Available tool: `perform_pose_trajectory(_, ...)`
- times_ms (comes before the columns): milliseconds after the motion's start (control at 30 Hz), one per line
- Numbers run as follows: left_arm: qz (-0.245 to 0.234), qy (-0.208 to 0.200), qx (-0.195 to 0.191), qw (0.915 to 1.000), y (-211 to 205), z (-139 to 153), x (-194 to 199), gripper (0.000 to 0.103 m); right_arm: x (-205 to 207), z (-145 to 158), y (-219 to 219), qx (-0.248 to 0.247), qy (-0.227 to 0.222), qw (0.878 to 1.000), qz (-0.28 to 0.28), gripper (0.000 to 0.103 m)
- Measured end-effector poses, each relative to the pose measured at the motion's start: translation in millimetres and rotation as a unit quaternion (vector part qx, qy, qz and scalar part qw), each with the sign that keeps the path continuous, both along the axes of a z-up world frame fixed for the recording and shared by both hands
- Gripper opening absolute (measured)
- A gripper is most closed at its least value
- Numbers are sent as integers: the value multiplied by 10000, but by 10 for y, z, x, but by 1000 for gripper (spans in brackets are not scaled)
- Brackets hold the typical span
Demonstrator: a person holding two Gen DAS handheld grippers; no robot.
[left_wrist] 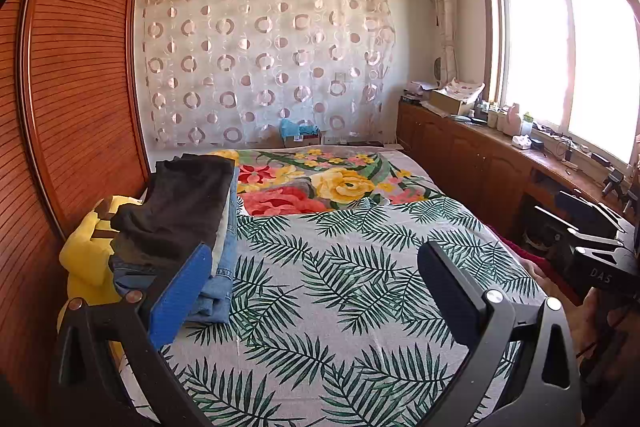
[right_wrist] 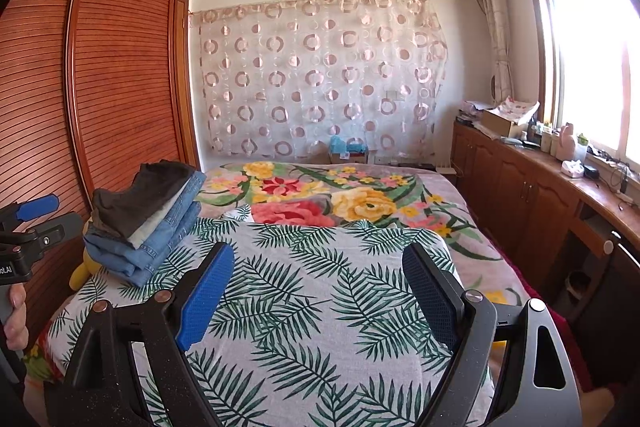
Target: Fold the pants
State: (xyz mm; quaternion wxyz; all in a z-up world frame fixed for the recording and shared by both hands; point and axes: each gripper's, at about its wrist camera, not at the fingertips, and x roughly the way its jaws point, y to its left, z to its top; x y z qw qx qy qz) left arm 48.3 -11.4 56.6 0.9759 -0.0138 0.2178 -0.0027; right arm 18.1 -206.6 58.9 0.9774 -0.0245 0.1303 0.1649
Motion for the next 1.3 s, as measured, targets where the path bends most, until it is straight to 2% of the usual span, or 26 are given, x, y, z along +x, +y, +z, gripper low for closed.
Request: perform_pose_trajectory(1300, 10, 23, 2, 10000, 30, -29, -4, 103, -2, -15, -23, 47, -3, 10000, 5, 88)
